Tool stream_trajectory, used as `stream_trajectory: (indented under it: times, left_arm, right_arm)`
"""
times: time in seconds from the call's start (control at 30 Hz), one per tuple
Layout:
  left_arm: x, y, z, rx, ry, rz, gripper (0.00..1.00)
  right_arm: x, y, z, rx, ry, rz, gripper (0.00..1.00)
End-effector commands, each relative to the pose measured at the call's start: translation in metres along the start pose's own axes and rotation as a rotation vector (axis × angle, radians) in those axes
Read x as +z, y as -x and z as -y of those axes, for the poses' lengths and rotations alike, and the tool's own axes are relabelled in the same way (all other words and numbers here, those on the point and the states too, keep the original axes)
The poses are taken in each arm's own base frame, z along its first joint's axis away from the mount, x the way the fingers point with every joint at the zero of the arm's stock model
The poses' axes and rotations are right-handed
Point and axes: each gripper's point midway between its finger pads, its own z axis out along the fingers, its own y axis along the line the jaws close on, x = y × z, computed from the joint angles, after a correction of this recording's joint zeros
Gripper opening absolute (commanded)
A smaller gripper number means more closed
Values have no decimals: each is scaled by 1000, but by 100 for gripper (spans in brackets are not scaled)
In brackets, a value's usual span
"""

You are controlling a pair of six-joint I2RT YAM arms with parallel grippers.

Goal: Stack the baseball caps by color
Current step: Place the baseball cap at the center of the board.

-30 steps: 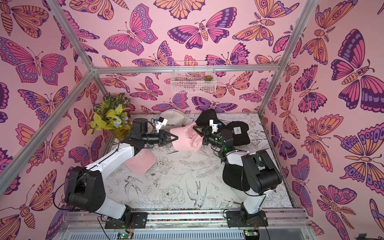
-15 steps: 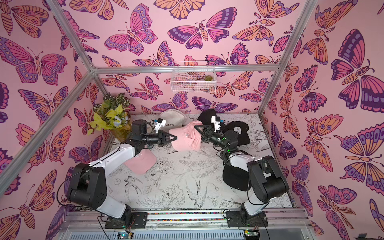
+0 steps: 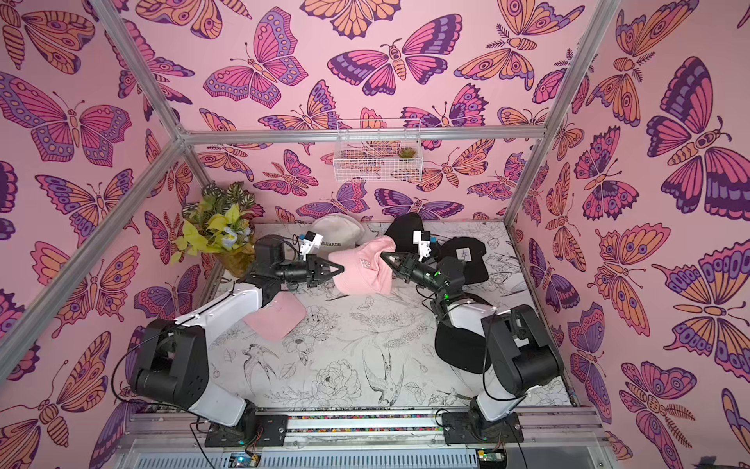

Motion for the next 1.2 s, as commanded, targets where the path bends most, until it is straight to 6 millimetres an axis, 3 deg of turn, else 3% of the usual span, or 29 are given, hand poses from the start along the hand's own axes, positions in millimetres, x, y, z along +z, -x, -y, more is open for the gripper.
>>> stream_trajectory:
  times: [0.0, 0.03, 0.07, 0.2, 0.47, 0.73, 0.93, 1.07, 1.1, 1.17]
  left_arm:
    - [-10, 2, -17, -32, 10, 24, 0]
    - [-15, 3, -21, -45, 13, 32, 0]
    - [-19, 5, -26, -56, 15, 42, 0]
    - [-34, 8, -45, -111, 19, 69, 0]
    - [-33, 8, -58, -140, 5, 67, 0]
    - [-35, 2, -93, -217, 23, 86, 1]
    - [-42, 5, -97, -237, -9, 113, 2]
    - [-43, 6, -101, -245, 1, 122, 5]
    - [-42, 6, -102, -244, 3, 123, 7]
    - [-43, 6, -104, -241, 18, 129, 22]
  right_arm:
    - [-2, 5, -39, -132, 96, -24, 0]
    - [-3, 5, -41, -148, 102, -34, 0]
    - [-8, 5, -63, -195, 137, -35, 0]
    - [-18, 6, -91, -265, 178, -45, 0]
    - [-19, 1, -103, -311, 208, -73, 0]
    - [-31, 9, -134, -400, 248, -44, 0]
    - [-33, 10, -128, -399, 232, -41, 0]
    - [-28, 12, -111, -368, 191, -46, 0]
    - [-26, 12, -104, -355, 168, -53, 0]
    - [-23, 12, -92, -352, 126, -72, 0]
